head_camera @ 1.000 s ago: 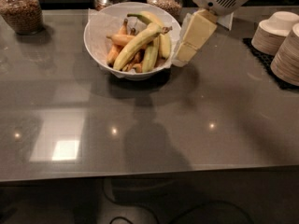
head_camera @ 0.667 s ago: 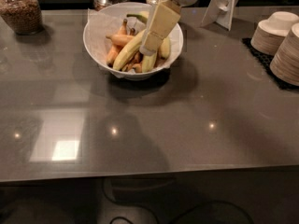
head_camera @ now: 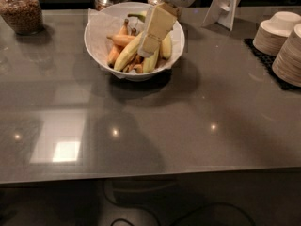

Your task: Pick banana from white bowl

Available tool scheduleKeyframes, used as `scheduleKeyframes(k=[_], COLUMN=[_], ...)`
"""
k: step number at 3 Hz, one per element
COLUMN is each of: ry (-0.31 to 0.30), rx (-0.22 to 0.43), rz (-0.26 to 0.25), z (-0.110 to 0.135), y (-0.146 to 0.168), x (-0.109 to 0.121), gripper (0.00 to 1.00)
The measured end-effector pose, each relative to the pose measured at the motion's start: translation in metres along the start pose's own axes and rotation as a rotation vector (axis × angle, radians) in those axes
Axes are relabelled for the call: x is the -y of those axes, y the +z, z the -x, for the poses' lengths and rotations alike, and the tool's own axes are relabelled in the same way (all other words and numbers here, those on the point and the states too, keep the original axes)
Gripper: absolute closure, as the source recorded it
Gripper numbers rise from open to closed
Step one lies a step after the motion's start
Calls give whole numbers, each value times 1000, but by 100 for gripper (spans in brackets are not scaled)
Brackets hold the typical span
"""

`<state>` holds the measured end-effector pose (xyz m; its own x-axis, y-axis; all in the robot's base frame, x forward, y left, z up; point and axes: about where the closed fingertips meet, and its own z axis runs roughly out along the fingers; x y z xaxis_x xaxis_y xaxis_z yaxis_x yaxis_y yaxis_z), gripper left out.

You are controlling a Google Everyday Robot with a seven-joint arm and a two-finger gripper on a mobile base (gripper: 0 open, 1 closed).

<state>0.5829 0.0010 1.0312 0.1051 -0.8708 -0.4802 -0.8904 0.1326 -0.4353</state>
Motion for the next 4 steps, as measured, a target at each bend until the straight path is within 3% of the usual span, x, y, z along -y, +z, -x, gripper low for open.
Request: scheduleKeyframes(k=[2, 3, 4], ry=[-31, -13, 3], rx=[-2, 1, -11], rz=[23, 40, 54], z=[16, 15, 7], y=[60, 81, 96], x=[21, 23, 19], gripper=[0, 15, 19])
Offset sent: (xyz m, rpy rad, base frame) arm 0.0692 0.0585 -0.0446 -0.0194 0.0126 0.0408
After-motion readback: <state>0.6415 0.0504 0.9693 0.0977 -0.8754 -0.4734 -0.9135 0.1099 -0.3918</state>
